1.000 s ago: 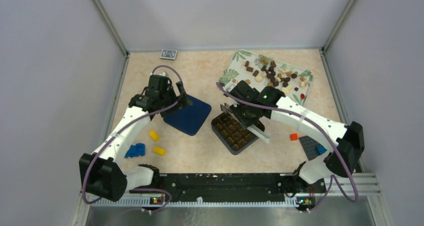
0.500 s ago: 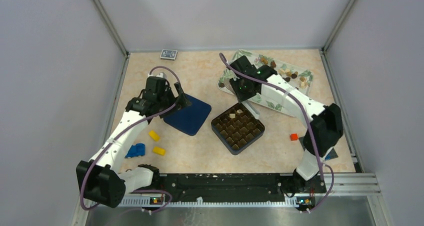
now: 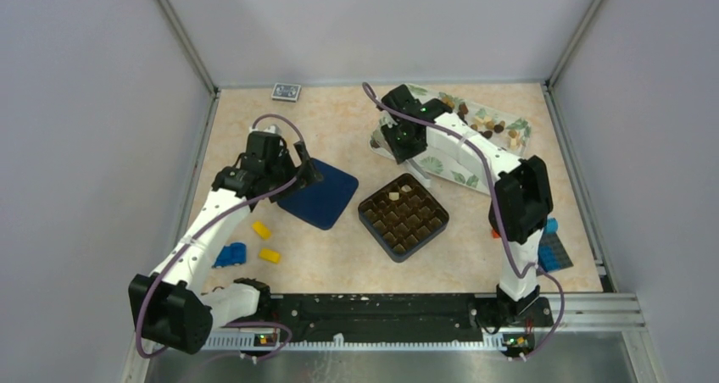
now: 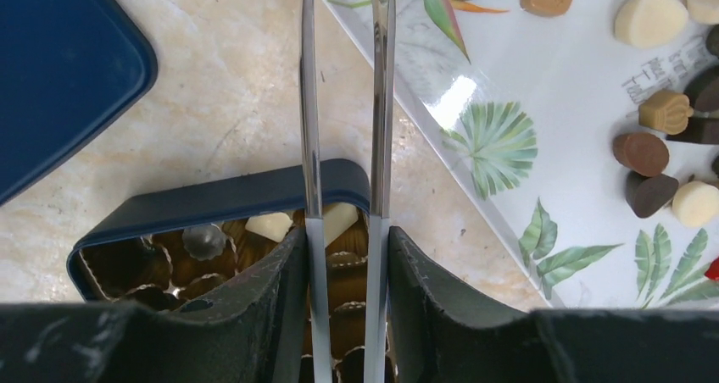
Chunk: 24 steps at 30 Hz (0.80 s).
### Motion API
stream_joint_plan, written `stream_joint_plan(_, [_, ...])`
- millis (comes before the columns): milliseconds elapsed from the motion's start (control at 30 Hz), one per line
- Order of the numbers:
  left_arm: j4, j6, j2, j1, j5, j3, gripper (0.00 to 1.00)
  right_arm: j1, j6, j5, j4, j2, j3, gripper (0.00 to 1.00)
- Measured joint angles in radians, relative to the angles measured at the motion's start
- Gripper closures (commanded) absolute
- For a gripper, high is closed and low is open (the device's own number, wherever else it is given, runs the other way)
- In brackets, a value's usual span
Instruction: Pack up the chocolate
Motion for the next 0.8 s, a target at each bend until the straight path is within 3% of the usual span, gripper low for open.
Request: stream_joint_plan(800, [-0.002, 0.001, -0.017, 0.005, -0.003, -0.001, 0.01, 0.000, -0.012, 0.064, -0.004, 0.109, 0.053, 0.61])
